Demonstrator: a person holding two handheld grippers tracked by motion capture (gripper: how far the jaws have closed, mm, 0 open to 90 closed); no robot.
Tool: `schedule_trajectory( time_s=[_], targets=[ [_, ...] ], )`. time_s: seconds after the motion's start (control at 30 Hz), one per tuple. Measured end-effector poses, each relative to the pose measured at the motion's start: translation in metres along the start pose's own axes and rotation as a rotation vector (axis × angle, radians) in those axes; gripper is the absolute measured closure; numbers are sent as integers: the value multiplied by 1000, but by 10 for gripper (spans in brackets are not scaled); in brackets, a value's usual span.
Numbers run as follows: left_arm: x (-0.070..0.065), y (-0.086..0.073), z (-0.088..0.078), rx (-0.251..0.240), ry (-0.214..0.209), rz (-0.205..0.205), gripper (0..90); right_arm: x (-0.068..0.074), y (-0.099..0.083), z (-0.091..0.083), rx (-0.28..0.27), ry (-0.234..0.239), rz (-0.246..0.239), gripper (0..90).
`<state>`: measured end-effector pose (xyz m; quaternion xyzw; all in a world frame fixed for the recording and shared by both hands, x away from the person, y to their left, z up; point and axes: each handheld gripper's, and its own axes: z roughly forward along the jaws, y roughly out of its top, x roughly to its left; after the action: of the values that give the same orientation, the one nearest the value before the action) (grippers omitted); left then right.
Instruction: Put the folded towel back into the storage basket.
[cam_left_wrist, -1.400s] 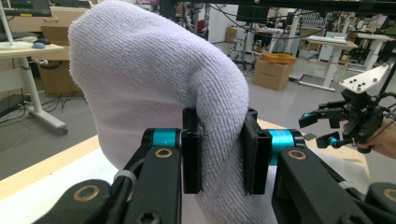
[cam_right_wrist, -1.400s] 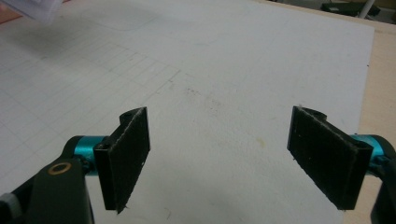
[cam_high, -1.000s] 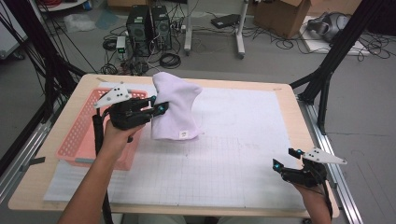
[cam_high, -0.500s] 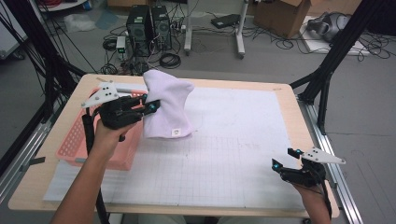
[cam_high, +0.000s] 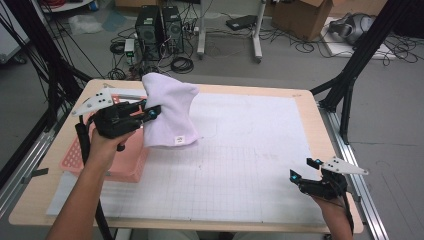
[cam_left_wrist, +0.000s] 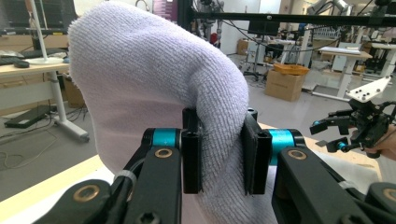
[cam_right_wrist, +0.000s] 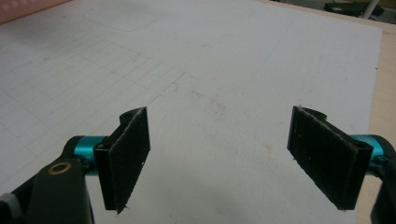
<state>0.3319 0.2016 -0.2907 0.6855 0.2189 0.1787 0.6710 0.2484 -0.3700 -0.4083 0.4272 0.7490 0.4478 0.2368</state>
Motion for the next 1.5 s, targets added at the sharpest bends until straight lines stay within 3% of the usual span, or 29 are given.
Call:
schedule_trajectory(
  time_s=[0.37, 1.0, 1.5],
  targets=[
    [10, 8, -28, -23, 3, 5, 732, 1, 2, 1, -1, -1, -6, 199],
    [31, 15, -79, -68, 45, -4, 732, 4, 6, 3, -4, 4, -13, 199],
    [55, 11, -119, -28, 66, -12, 732, 8, 8, 6, 5, 10, -25, 199]
  ],
)
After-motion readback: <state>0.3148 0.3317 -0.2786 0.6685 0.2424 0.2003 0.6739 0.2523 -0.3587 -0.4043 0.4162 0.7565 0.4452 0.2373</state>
